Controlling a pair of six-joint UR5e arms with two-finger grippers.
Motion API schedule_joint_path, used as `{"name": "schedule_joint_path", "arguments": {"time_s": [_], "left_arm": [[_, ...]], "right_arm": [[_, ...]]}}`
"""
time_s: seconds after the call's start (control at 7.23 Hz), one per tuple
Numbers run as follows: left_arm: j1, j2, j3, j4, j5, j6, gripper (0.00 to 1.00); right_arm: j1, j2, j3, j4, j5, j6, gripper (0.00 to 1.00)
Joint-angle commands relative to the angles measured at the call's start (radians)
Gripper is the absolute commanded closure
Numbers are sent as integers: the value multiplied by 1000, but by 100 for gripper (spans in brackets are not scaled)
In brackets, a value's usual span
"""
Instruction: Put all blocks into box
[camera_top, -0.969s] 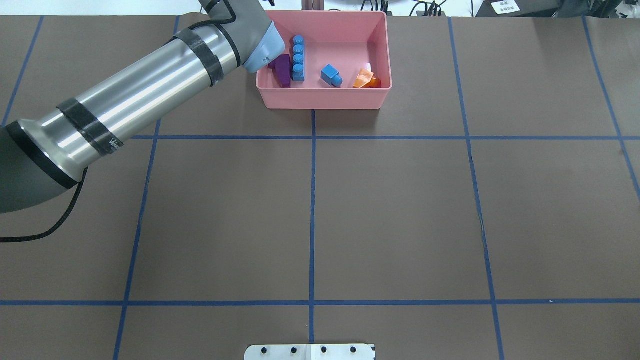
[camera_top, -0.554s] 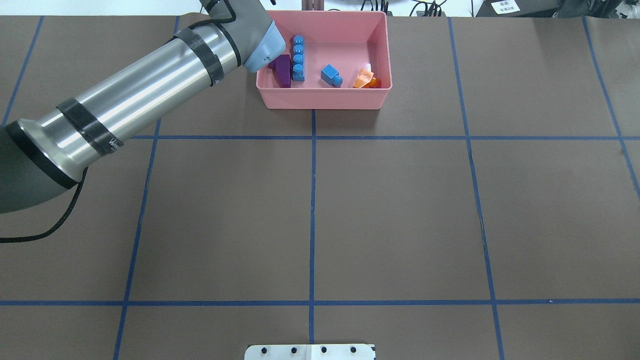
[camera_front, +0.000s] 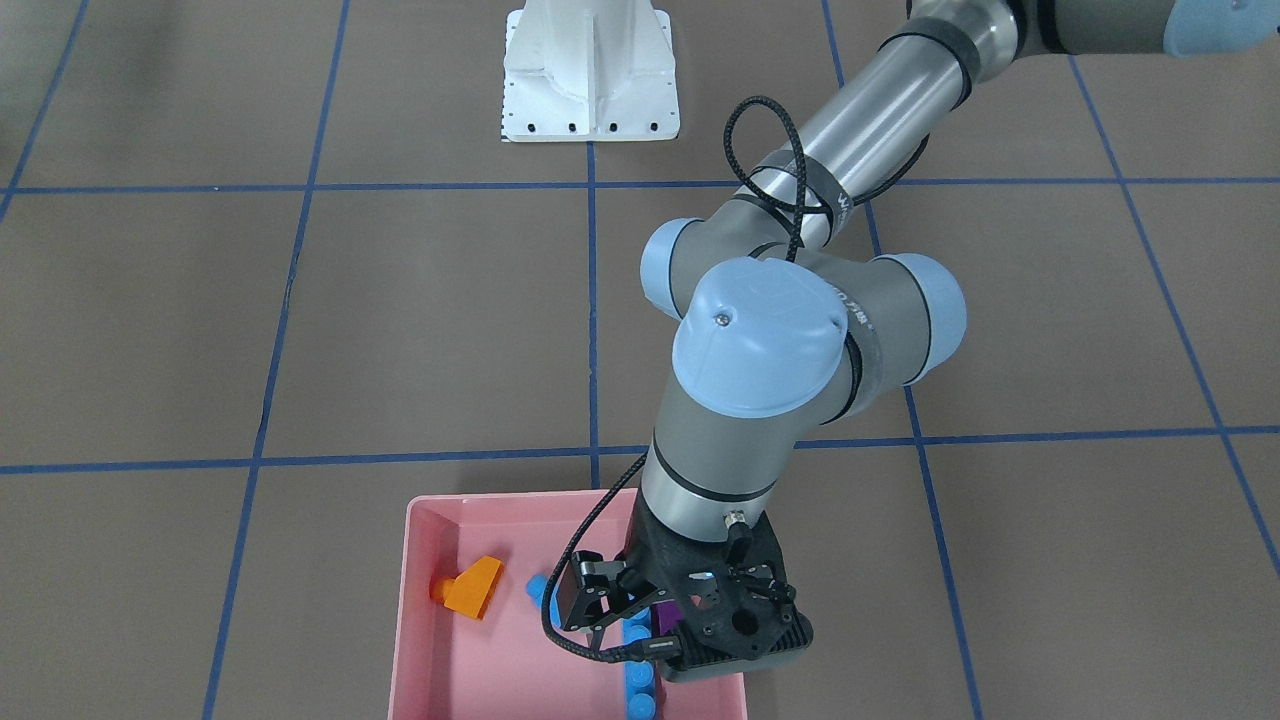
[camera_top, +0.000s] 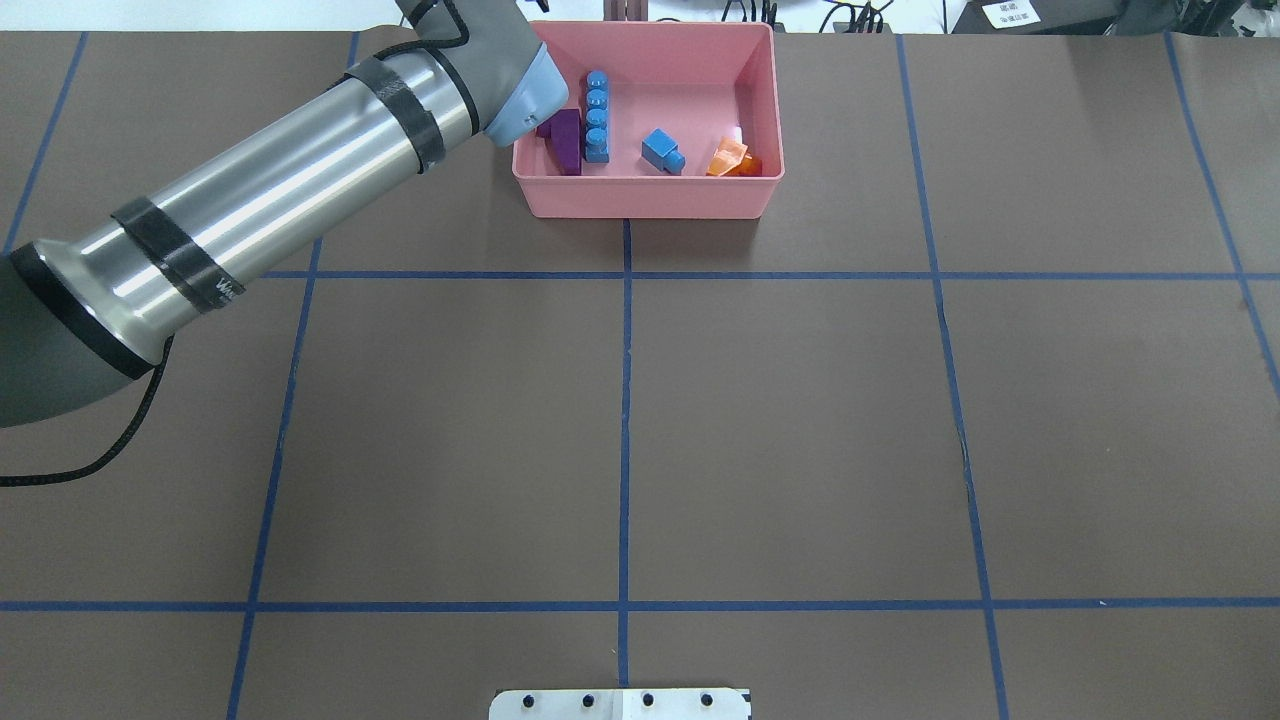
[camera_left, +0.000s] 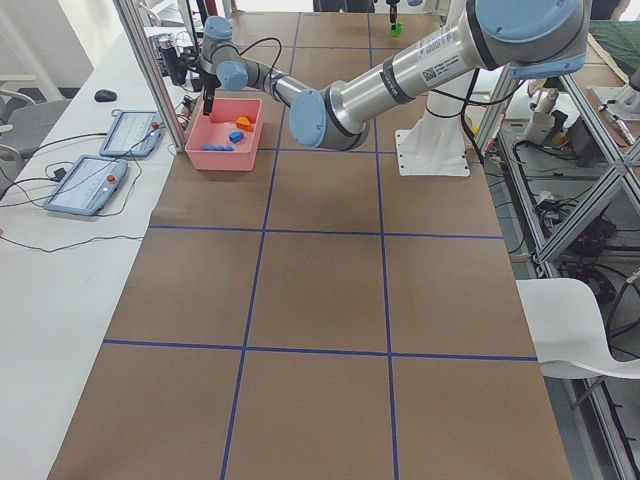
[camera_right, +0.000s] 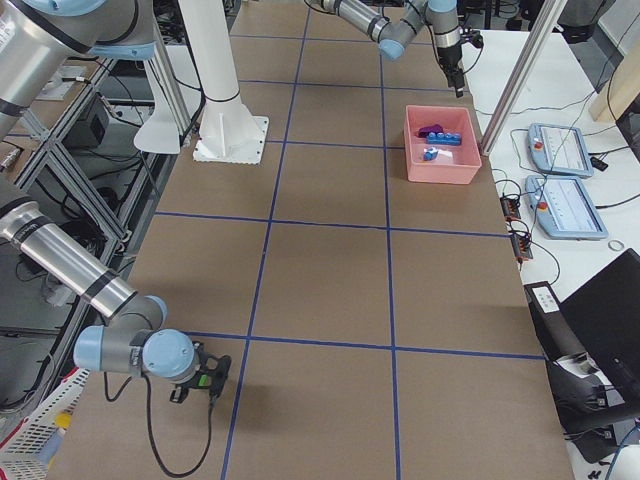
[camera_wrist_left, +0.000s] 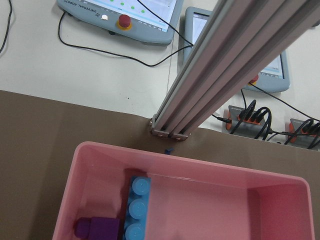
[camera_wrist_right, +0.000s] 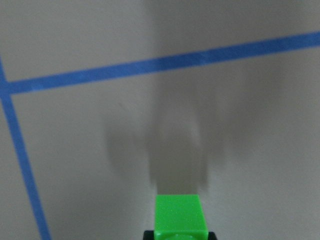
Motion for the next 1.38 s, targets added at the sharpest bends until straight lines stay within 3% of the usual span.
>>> {"name": "schedule_joint_path", "arguments": {"time_s": [0.0,0.28,0.42,0.83,1.25], "left_arm": [[-7,3,-33,131,-34,136,0],[-65,64,-169,344,-118,359,0],[-110,160,-258,365,-168,470,0],[-295,398,-364,368,-318,805,0],[-487,622,-447,435,-387,1183,0]], "right_arm": [[10,275,136,-240,13,62,100],[7,637,126,-531,2,77,100],[-24,783,124,-637,-16,109,100],[-214,1173,-15,-663,-66,423,100],[-360,1560,-341,-643,-133,580,100]]}}
